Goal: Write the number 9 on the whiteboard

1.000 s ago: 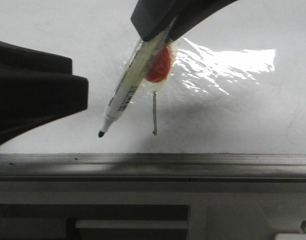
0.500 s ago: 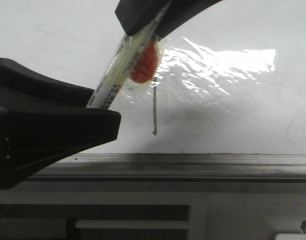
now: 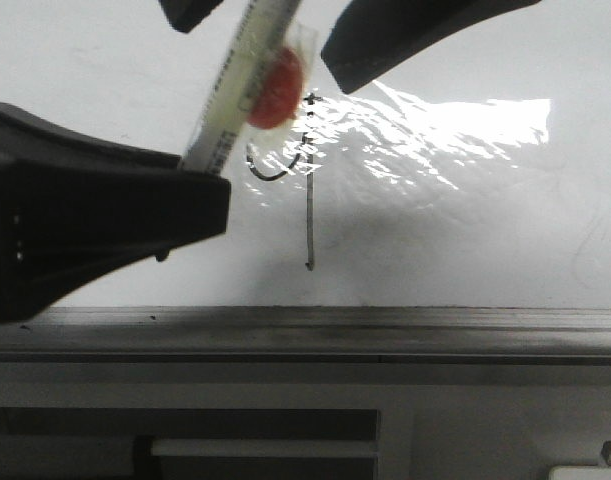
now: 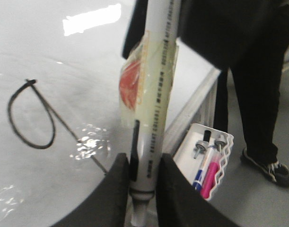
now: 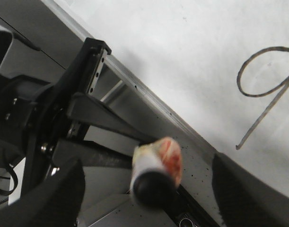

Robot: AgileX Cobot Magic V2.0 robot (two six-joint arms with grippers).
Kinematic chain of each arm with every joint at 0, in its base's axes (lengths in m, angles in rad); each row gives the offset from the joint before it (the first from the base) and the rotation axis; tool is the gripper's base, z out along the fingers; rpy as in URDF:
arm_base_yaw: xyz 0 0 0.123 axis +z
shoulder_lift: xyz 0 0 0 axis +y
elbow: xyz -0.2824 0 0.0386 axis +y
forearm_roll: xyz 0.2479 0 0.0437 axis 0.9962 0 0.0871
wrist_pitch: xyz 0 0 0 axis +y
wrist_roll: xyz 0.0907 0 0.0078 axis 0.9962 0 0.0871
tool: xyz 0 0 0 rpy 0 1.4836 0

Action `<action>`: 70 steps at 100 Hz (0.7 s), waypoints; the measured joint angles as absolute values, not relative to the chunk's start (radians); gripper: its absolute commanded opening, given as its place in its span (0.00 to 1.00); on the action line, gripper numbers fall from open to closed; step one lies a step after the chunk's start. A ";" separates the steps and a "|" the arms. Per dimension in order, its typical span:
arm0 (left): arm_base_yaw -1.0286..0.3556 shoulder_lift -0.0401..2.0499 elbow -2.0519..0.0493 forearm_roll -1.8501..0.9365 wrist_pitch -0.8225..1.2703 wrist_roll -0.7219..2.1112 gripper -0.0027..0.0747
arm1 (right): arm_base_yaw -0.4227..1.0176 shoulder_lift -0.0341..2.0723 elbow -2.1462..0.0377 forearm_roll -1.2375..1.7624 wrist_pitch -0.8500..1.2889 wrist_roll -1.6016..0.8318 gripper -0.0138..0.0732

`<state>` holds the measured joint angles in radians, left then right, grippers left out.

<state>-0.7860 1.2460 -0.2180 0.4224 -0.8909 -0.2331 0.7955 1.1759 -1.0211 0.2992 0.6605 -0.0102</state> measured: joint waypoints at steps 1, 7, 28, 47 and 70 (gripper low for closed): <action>-0.786 1.242 -0.218 0.412 -0.887 -0.233 0.01 | 0.795 1.176 -1.021 0.299 0.661 -0.010 0.72; -0.786 1.228 -0.218 0.318 -0.869 -0.245 0.01 | 0.795 1.176 -1.021 0.299 0.661 -0.010 0.70; -0.786 1.157 -0.218 0.113 -0.744 -0.254 0.01 | 0.795 1.176 -1.021 0.299 0.661 -0.010 0.68; -0.787 1.096 -0.222 -0.009 -0.604 -0.256 0.01 | 0.795 1.176 -1.021 0.299 0.661 -0.010 0.68; -0.868 1.087 -0.298 -0.115 -0.374 -0.263 0.01 | 0.795 1.176 -1.021 0.299 0.661 -0.010 0.68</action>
